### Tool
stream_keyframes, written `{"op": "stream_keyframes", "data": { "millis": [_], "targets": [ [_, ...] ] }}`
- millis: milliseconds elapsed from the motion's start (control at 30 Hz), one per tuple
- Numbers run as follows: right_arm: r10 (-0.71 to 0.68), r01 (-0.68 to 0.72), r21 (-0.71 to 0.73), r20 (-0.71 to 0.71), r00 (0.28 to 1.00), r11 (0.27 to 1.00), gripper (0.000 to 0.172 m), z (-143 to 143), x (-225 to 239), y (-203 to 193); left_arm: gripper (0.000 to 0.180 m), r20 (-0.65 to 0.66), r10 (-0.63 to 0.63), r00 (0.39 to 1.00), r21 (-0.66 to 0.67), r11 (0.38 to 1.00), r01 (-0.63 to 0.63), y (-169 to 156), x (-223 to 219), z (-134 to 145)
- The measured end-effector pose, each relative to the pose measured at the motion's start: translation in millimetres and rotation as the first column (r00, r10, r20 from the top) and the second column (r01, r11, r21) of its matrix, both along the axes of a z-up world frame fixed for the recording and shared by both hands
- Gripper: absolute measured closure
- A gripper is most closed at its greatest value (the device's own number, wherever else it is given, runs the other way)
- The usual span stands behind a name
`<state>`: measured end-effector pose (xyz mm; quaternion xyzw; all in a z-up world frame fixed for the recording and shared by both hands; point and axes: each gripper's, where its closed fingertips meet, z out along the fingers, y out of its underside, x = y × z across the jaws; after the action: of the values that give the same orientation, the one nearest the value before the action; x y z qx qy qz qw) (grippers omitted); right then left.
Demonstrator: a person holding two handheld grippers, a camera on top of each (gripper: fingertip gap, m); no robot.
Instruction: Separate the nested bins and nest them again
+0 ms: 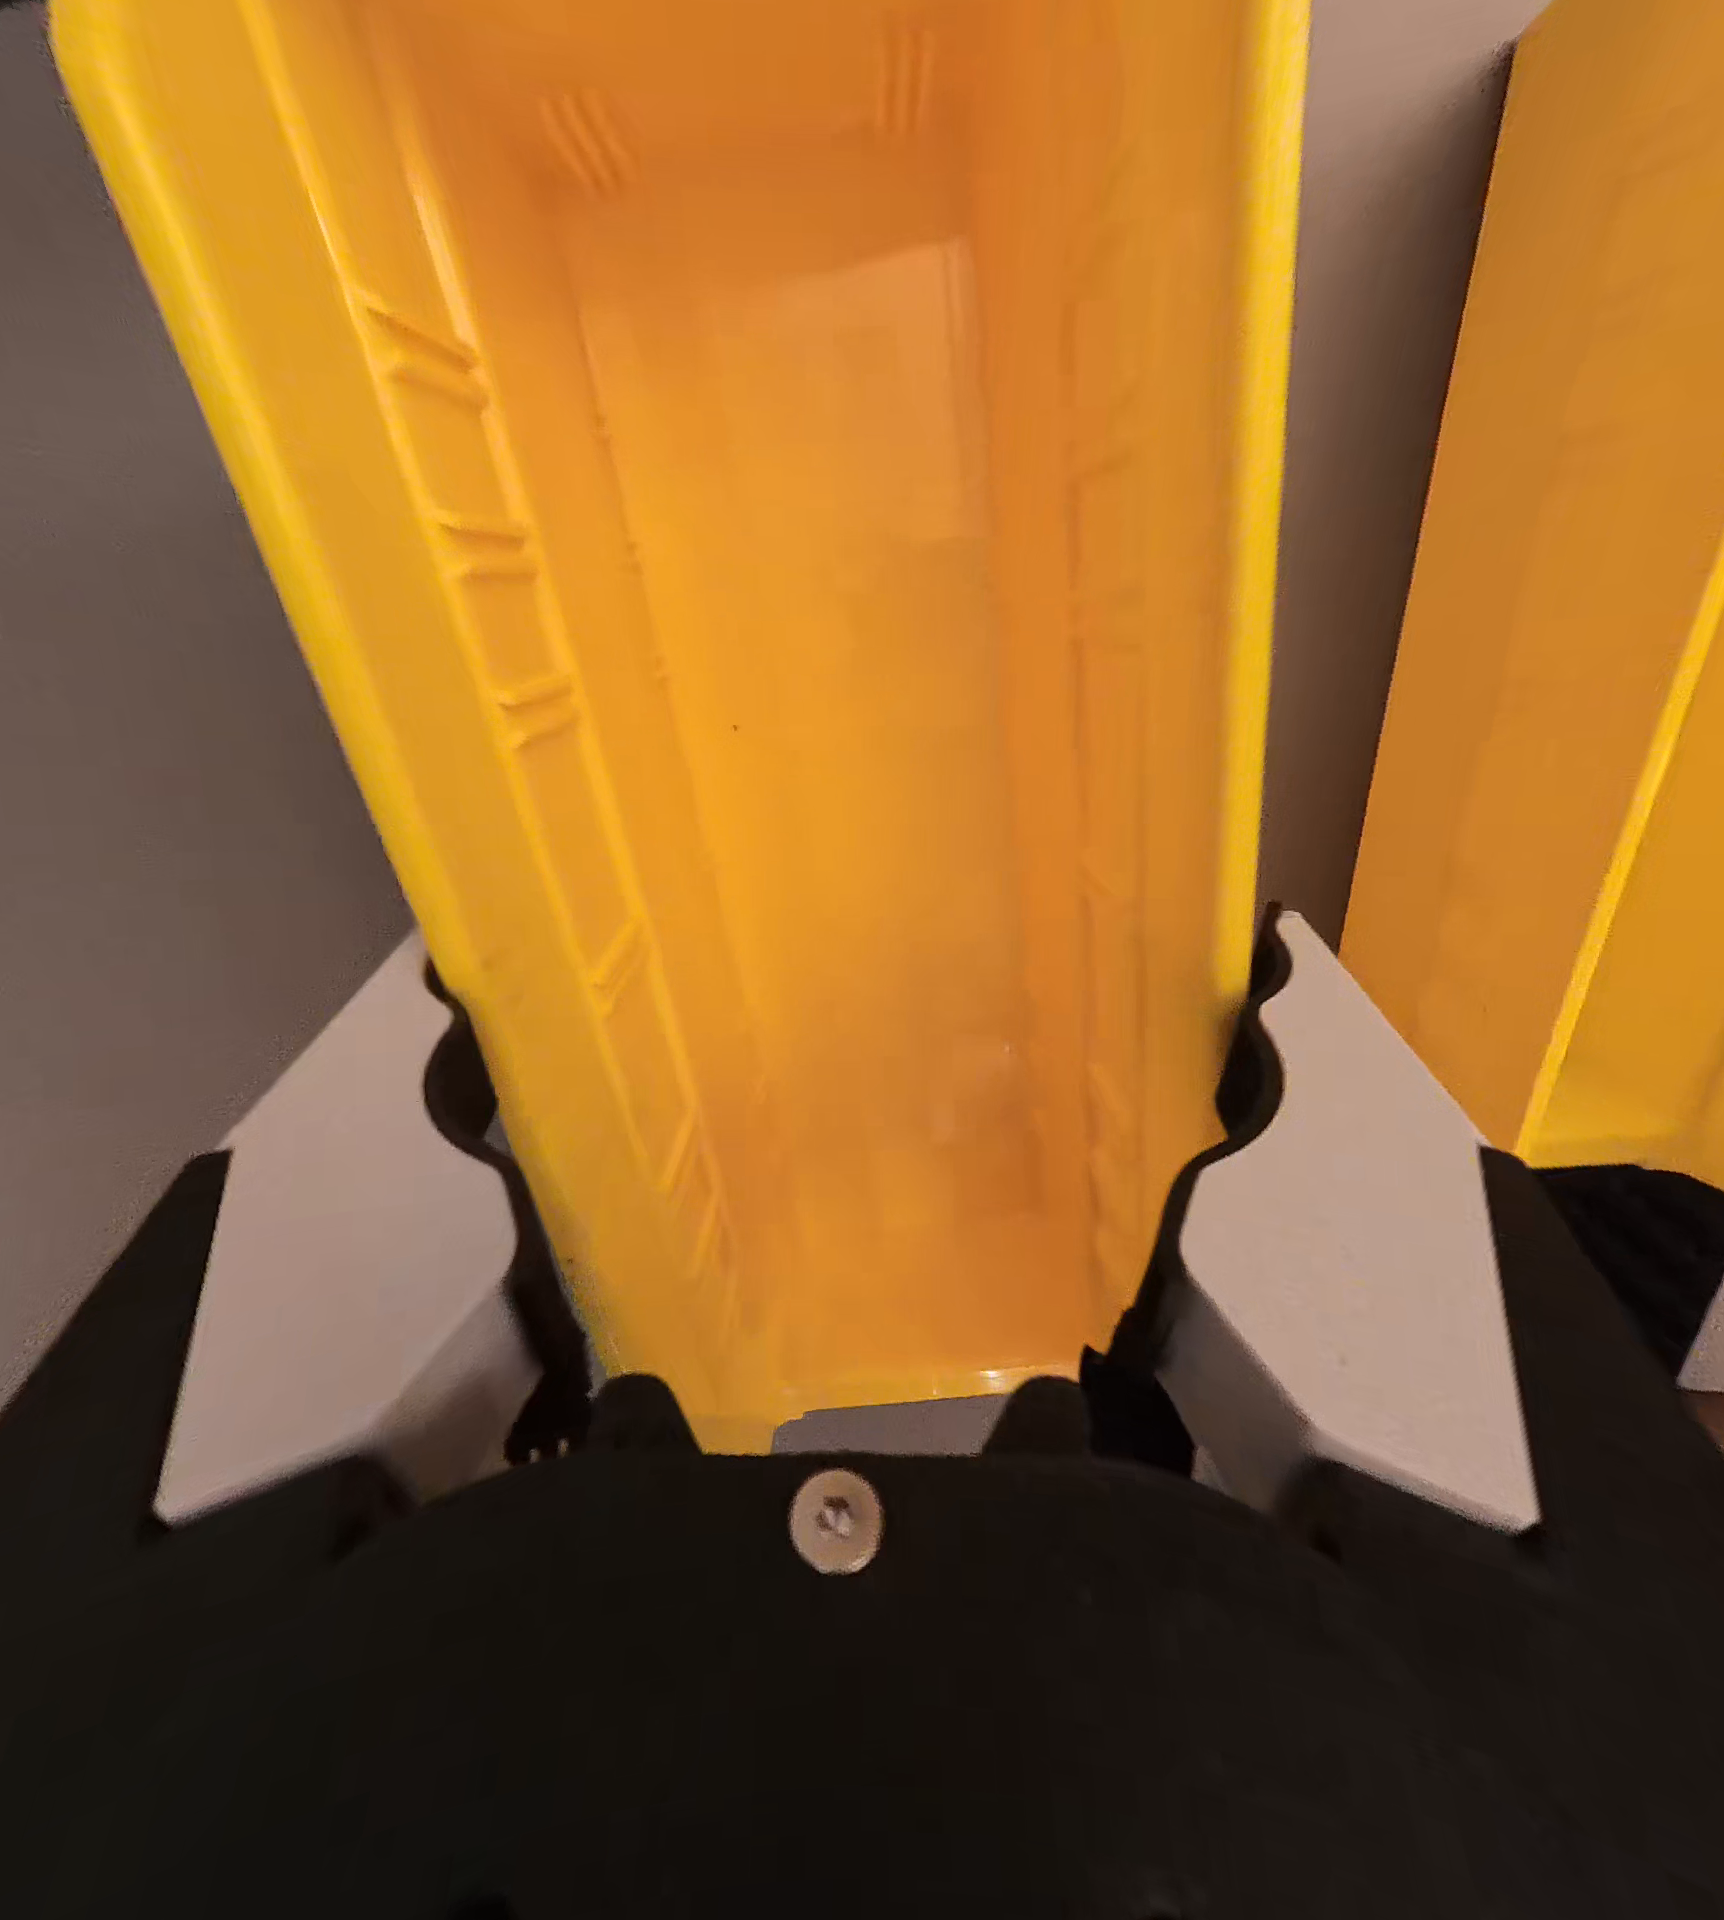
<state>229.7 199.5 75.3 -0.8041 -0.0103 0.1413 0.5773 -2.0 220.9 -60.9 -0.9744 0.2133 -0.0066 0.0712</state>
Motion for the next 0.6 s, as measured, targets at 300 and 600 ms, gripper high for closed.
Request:
{"op": "stream_keyframes", "data": {
  "millis": [300,600],
  "targets": [
    [0.008,-0.009,-0.054,-0.01,1.0,0.999,0.044,-13,-1,3,0.056,-0.017,0.028,0.999,-0.019,0.999,-0.029,0,-1,7],
    [0.035,-0.036,-0.066,-0.017,0.999,0.997,0.044,-16,-8,4,0.064,-0.029,0.058,0.998,-0.052,0.997,-0.059,-2,-4,10]
  ]
}}
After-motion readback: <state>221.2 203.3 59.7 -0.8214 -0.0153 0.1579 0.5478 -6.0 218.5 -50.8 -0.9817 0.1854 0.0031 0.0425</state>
